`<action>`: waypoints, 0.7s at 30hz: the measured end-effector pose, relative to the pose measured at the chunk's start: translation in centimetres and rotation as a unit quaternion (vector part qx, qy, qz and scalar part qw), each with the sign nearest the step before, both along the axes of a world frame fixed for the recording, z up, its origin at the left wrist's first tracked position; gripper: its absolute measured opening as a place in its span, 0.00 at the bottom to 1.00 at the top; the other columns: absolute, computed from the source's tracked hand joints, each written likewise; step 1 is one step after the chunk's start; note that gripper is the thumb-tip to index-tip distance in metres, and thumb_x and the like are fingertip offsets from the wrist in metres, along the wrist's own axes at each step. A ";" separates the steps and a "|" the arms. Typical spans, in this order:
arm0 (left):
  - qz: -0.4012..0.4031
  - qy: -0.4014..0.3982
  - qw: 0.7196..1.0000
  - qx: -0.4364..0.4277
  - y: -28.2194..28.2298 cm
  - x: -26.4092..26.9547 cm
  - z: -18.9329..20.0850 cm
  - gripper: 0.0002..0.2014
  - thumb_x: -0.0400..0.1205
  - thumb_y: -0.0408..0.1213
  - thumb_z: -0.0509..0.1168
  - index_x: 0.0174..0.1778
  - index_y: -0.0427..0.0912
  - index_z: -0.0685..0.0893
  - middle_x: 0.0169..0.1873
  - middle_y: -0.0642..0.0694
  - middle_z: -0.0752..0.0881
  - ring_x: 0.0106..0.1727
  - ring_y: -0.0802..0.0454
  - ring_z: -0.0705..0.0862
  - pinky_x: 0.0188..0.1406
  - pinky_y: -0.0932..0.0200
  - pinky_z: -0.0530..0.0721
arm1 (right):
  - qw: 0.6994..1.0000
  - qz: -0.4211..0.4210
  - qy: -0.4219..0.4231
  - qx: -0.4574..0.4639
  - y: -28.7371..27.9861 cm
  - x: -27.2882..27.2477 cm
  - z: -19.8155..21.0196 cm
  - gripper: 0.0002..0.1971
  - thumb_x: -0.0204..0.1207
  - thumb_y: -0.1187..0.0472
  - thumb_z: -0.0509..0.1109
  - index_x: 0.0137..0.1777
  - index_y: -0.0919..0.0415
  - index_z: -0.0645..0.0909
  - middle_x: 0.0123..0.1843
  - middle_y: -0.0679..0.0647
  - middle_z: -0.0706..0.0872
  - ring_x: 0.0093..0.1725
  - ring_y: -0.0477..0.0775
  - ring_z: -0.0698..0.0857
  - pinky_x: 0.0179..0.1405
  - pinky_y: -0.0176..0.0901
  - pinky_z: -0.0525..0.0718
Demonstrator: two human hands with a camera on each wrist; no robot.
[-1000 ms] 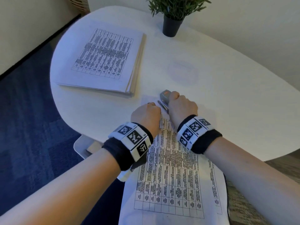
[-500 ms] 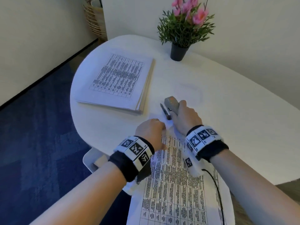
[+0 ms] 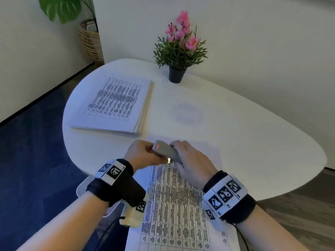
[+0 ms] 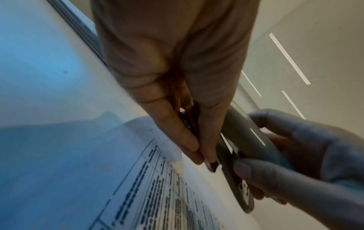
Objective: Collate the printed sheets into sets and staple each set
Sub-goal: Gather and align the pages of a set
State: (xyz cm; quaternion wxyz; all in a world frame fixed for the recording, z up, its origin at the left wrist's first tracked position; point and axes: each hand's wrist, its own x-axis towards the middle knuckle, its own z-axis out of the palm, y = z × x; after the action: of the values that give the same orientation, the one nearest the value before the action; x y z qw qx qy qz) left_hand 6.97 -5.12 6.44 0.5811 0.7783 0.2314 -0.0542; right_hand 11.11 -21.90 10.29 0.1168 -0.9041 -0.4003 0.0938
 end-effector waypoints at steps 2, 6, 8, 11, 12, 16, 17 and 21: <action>0.023 0.001 0.996 -0.081 0.4 -0.8 0.4 0.09 0.69 0.28 0.79 0.42 0.38 0.89 0.36 0.41 0.91 0.42 0.49 0.91 0.47 0.58 0.88 | 1.000 -0.013 0.008 0.008 -1.0 0.2 0.0 0.21 0.82 0.58 0.63 0.73 0.53 0.65 0.63 0.53 0.75 0.48 0.52 0.81 0.47 0.46 0.83; 0.101 -0.026 0.987 -0.124 3.9 -2.8 0.9 0.07 0.72 0.25 0.75 0.44 0.32 0.87 0.37 0.36 0.91 0.38 0.50 0.91 0.36 0.65 0.88 | 0.991 -0.132 0.011 0.016 -4.6 2.8 -0.4 0.18 0.81 0.57 0.64 0.69 0.54 0.68 0.59 0.53 0.79 0.49 0.54 0.81 0.48 0.49 0.82; 0.139 -0.023 0.984 -0.110 6.3 -4.5 0.7 0.05 0.74 0.24 0.73 0.44 0.33 0.86 0.39 0.37 0.91 0.33 0.56 0.90 0.31 0.70 0.85 | 0.973 -0.233 0.003 0.005 -6.7 5.0 -0.9 0.16 0.80 0.57 0.65 0.66 0.58 0.70 0.57 0.57 0.81 0.47 0.57 0.80 0.46 0.50 0.82; 0.183 0.012 0.975 -0.127 10.0 -7.8 0.2 0.03 0.78 0.24 0.68 0.46 0.34 0.84 0.39 0.39 0.89 0.31 0.60 0.89 0.30 0.73 0.85 | 0.933 -0.359 0.011 -0.033 -9.7 8.4 -2.1 0.15 0.80 0.58 0.65 0.62 0.64 0.70 0.49 0.61 0.81 0.41 0.60 0.79 0.38 0.49 0.79; 0.199 0.031 0.968 -0.152 11.1 -9.1 0.1 0.03 0.79 0.25 0.67 0.46 0.34 0.84 0.38 0.40 0.89 0.30 0.60 0.89 0.30 0.72 0.85 | 0.921 -0.386 0.017 -0.051 -10.6 9.2 -2.6 0.15 0.79 0.58 0.66 0.60 0.66 0.70 0.46 0.61 0.80 0.38 0.60 0.79 0.35 0.48 0.79; 0.206 0.138 0.961 -0.124 14.1 -13.3 -1.5 0.06 0.79 0.26 0.67 0.50 0.30 0.84 0.34 0.39 0.90 0.28 0.58 0.88 0.26 0.70 0.85 | 0.897 -0.430 0.033 -0.095 -12.4 10.3 -3.7 0.15 0.79 0.58 0.66 0.57 0.70 0.73 0.36 0.60 0.76 0.32 0.58 0.78 0.31 0.46 0.78; 0.203 0.157 0.961 -0.101 14.1 -13.9 -2.3 0.07 0.79 0.25 0.68 0.51 0.28 0.84 0.35 0.37 0.89 0.27 0.57 0.88 0.26 0.70 0.85 | 0.896 -0.431 0.036 -0.101 -12.4 10.2 -3.8 0.16 0.79 0.57 0.65 0.58 0.70 0.73 0.37 0.60 0.77 0.33 0.59 0.79 0.32 0.47 0.79; 0.174 0.181 0.964 -0.090 12.1 -13.9 -4.1 0.09 0.81 0.25 0.65 0.57 0.28 0.81 0.41 0.36 0.89 0.35 0.51 0.89 0.29 0.64 0.87 | 0.888 -0.426 0.013 -0.171 -11.7 9.2 -3.4 0.26 0.76 0.44 0.65 0.63 0.65 0.72 0.57 0.67 0.77 0.55 0.67 0.79 0.58 0.59 0.80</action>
State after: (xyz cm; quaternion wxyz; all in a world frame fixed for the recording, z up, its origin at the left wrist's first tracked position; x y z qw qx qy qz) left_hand -6.95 6.94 2.32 0.5977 0.6476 0.4590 -0.1131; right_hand 20.28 -33.62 6.87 -0.0056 -0.9923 0.0477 0.1142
